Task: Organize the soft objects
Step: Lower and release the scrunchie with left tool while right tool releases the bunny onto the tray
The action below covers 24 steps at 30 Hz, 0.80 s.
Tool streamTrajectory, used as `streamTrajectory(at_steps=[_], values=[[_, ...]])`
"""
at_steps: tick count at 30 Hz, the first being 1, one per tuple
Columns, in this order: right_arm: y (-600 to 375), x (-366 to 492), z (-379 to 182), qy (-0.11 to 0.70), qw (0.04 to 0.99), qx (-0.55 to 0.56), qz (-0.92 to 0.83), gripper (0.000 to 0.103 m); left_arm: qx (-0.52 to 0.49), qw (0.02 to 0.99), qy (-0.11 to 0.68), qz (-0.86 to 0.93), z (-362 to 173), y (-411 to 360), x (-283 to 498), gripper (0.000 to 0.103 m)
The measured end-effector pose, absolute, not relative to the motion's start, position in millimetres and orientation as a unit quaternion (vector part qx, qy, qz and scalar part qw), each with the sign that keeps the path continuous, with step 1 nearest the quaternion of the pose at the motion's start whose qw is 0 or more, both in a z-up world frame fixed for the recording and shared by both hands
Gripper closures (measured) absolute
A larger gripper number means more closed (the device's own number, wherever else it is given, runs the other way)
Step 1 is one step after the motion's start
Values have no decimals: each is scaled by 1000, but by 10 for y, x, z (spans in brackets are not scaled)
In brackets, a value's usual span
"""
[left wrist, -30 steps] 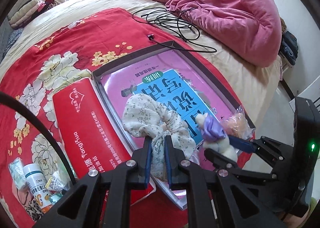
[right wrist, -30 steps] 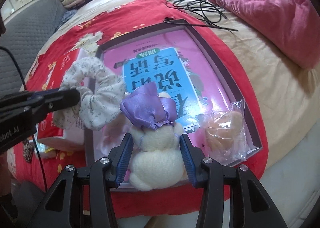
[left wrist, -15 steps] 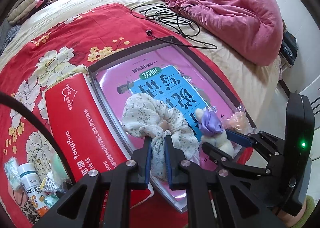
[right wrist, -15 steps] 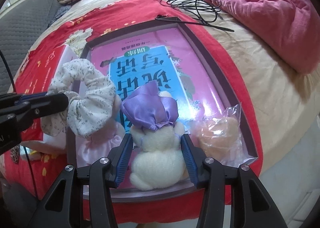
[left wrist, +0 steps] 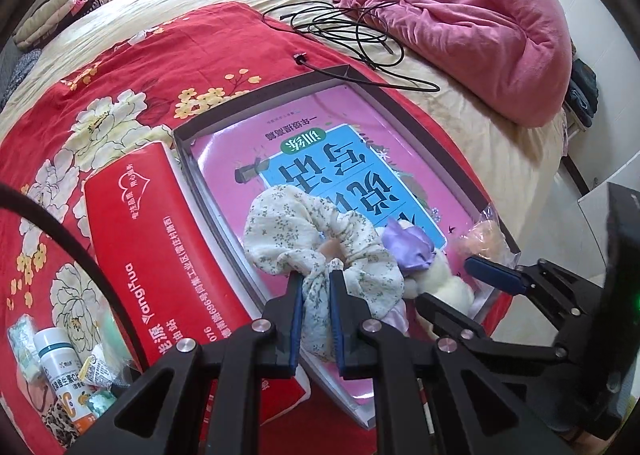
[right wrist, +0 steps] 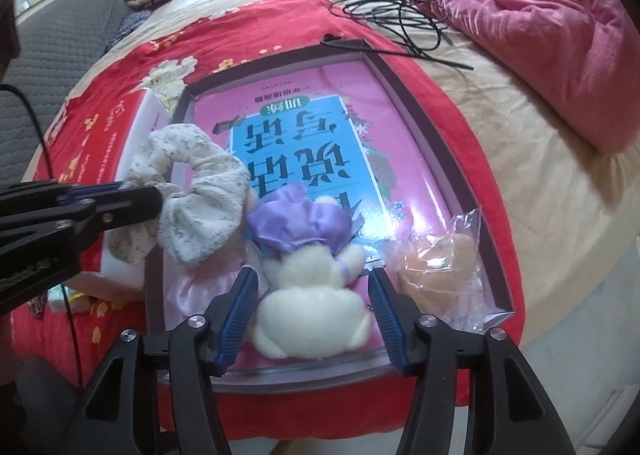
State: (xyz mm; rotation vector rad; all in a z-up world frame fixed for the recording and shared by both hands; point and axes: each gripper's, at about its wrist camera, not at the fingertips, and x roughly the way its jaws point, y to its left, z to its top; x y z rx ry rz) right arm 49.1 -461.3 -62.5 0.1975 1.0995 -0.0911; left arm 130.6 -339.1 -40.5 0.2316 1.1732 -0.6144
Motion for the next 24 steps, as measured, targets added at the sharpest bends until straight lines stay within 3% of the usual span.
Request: streamTrajectory(at_steps=[24], values=[[-4844,323,-248,497,859,101,-72,43,127,782,531,-301,-349,-3547,1306,83]])
